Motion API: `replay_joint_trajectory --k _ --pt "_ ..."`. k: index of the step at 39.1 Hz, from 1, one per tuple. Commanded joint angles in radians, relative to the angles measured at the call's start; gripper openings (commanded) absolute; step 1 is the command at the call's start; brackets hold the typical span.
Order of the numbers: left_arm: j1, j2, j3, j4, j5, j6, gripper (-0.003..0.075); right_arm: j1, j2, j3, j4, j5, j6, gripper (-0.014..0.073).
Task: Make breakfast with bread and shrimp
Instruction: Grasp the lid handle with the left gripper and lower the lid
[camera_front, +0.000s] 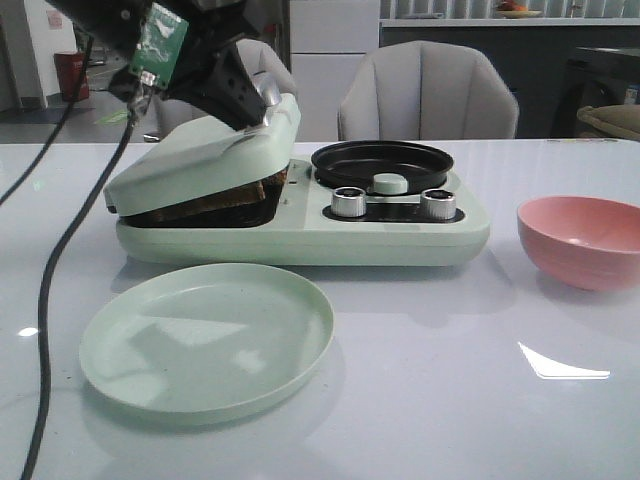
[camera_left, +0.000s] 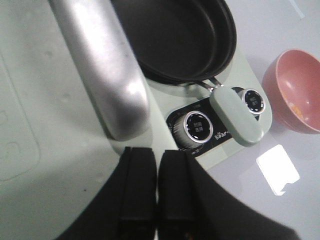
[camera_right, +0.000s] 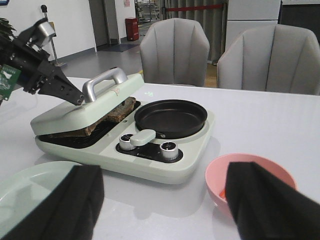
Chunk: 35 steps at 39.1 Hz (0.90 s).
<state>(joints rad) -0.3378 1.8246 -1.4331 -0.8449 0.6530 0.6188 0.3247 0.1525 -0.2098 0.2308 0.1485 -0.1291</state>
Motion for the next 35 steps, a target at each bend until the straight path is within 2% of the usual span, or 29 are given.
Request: replay_joint_trajectory --k 1,8,15,22,30,35 --pt "0.000 -0.136 -0.026 0.022 -0.013 -0.007 0.0118 -0.003 0.009 -0.027 -0.002 -0.082 -0.002 0.0600" --pt "0.000 -0.271 -0.026 0.241 -0.006 -0.060 0.0118 -0.003 0.009 -0.027 -0.002 -0.082 -0.002 0.0600" --pt "0.000 -0.410 -0.026 0.547 0.019 -0.238 0.0118 -0.003 0.009 -0.027 -0.002 -0.082 -0.002 0.0600" --pt "0.000 -0.503 -0.020 0.872 0.109 -0.425 0.0118 -0.003 0.009 -0.027 -0.002 -0.082 -0.002 0.0600" --pt "0.000 -0.628 0.036 0.946 0.192 -0.455 0.0118 -0.003 0.009 -0.027 -0.002 -0.082 -0.002 0.0600" --pt "0.000 -0.743 0.136 0.995 0.158 -0.512 0.0118 -0.003 0.009 -0.027 -0.002 -0.082 -0.002 0.0600"
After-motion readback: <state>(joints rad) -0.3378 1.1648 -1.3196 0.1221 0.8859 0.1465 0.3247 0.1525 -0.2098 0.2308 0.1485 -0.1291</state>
